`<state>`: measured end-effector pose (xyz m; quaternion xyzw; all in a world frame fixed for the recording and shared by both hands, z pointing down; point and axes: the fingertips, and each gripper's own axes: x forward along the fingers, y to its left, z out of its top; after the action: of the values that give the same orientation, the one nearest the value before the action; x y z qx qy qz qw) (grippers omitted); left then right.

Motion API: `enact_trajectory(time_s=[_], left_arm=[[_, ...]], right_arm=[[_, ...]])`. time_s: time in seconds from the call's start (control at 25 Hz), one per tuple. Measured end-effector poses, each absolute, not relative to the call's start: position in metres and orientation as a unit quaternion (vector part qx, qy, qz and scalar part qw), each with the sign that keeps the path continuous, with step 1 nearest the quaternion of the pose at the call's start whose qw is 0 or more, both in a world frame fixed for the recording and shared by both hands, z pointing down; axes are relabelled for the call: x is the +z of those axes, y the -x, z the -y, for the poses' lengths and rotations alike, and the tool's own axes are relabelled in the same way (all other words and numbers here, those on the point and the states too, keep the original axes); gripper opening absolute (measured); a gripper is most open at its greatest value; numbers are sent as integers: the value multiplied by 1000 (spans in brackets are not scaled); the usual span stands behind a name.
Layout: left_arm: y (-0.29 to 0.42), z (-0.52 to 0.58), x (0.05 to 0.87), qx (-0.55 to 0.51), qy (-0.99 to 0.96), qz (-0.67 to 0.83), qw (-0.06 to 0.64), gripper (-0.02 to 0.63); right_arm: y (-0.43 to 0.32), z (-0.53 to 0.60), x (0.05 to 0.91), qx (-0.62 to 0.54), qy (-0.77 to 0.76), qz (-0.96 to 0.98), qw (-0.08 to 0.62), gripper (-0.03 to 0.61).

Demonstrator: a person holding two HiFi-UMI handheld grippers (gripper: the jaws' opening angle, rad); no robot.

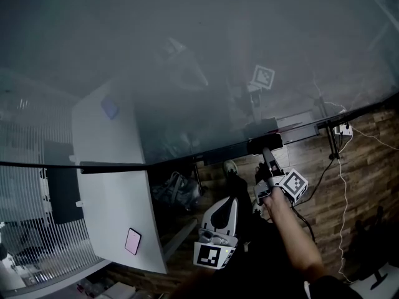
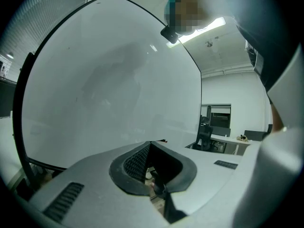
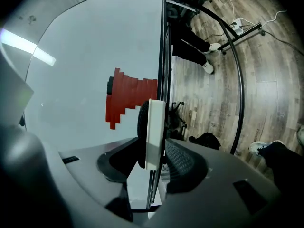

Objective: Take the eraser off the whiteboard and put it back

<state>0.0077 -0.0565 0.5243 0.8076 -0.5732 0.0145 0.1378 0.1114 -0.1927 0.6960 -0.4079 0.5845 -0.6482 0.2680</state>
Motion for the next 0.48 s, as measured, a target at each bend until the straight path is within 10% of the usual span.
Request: enact_trajectory(time_s=[0.48], left_arm=[[-5,59,523,10,-809,574,126,8]], right_arm=[[-113,188,692,-652,403,-581,274,152]])
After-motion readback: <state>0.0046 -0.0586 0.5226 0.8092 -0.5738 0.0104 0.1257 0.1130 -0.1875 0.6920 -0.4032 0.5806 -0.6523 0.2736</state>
